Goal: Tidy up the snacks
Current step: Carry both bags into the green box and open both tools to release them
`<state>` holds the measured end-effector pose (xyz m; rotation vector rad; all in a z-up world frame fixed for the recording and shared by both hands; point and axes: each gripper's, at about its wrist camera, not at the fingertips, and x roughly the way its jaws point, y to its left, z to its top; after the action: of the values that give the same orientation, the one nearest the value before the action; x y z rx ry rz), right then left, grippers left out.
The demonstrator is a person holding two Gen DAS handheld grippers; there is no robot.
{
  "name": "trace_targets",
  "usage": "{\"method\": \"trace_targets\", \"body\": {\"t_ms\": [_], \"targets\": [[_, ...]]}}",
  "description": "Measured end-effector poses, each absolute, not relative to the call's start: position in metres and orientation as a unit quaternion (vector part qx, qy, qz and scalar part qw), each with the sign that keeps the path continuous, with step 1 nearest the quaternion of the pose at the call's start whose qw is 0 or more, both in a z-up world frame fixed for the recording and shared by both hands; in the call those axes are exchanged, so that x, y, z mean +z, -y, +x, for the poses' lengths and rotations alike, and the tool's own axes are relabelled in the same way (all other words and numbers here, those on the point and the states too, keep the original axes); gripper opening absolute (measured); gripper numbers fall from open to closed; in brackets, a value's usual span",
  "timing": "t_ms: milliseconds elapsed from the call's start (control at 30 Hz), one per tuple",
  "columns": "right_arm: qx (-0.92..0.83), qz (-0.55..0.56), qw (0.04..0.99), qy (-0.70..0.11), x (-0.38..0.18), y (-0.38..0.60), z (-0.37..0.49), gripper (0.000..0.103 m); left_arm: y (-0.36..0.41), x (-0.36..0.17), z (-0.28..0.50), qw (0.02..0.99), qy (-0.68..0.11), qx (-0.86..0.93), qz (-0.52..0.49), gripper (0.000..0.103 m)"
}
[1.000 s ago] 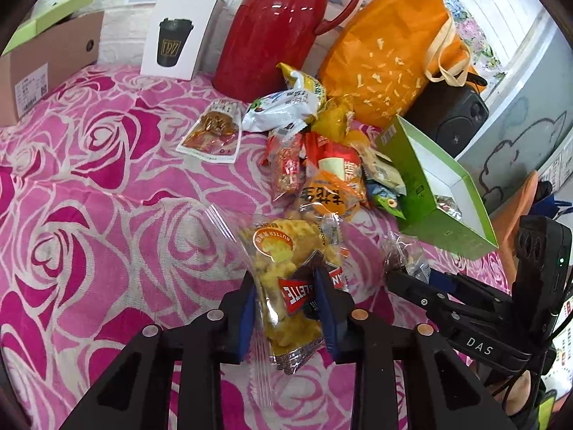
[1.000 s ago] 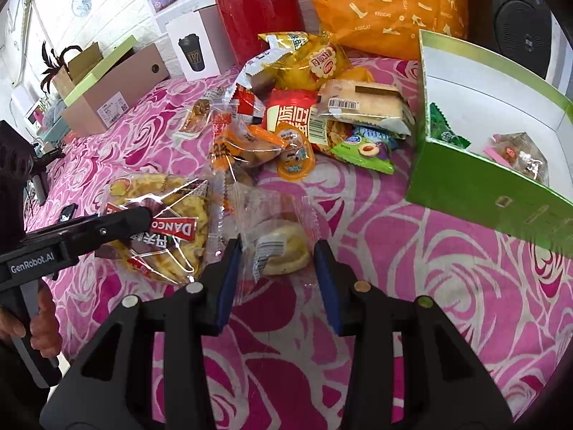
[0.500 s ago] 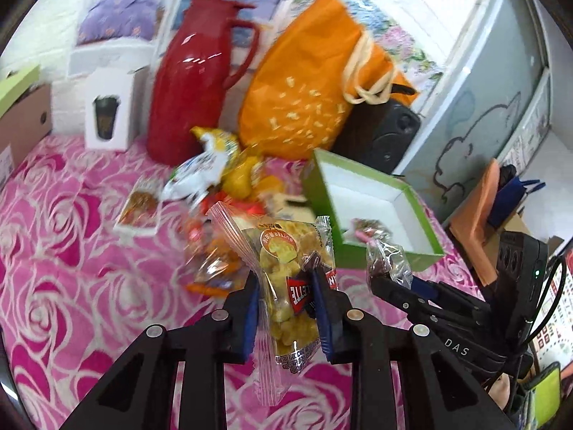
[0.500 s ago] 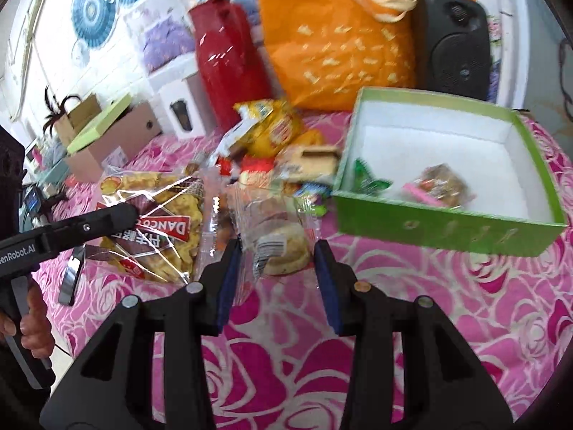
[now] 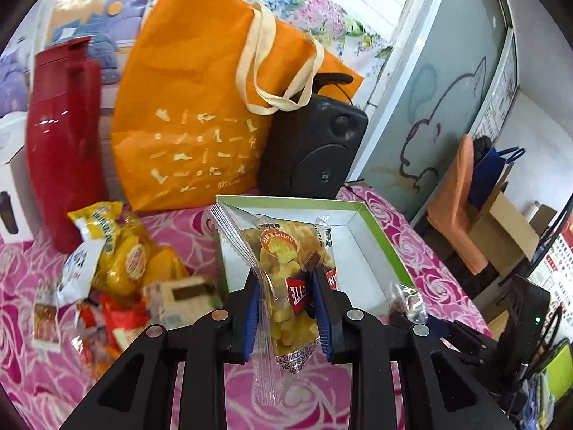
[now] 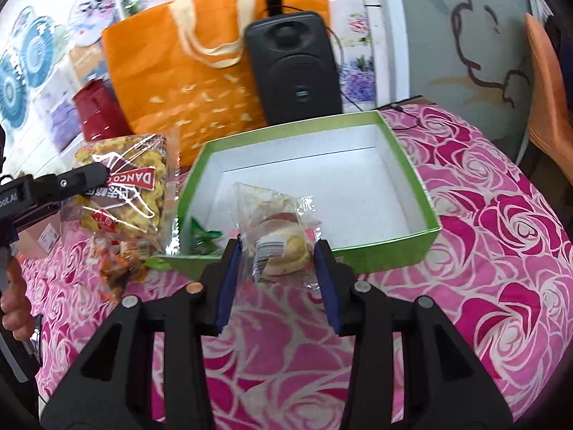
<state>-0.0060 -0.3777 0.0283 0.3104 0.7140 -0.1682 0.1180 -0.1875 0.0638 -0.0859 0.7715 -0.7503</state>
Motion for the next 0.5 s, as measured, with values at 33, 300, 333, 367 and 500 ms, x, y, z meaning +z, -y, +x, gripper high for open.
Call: {"method": "trace_targets", "body": {"t_ms": [33, 300, 333, 367, 500], "targets": [[-0.087, 0.152, 0.921, -0.348, 0.026, 0.383, -0.002, 0.044, 0.194, 0.061, 0.123, 0.857, -0.37, -0.357, -0.039, 0.027], [-0.096, 0.154, 0.919, -0.349, 0.007, 0.406, 0.026, 0.044, 0.221, 0.032, 0.154, 0.853, -0.396, -0.34, -0.016, 0.028], [-0.096, 0.15, 0.92, -0.349, 0.006, 0.406, 0.03, 0.044, 0.222, 0.029, 0.157, 0.853, -0.398, -0.337, -0.015, 0.029], [-0.096, 0.147, 0.921, -0.349, 0.005, 0.406, 0.033, 0.045, 0.224, 0.026, 0.159, 0.854, -0.399, -0.334, -0.014, 0.029], [-0.088, 0.142, 0.916, -0.365, -0.005, 0.406, 0.045, 0.067, 0.223, 0.023, 0.162, 0.865, -0.388, -0.316, -0.015, 0.079]]}}
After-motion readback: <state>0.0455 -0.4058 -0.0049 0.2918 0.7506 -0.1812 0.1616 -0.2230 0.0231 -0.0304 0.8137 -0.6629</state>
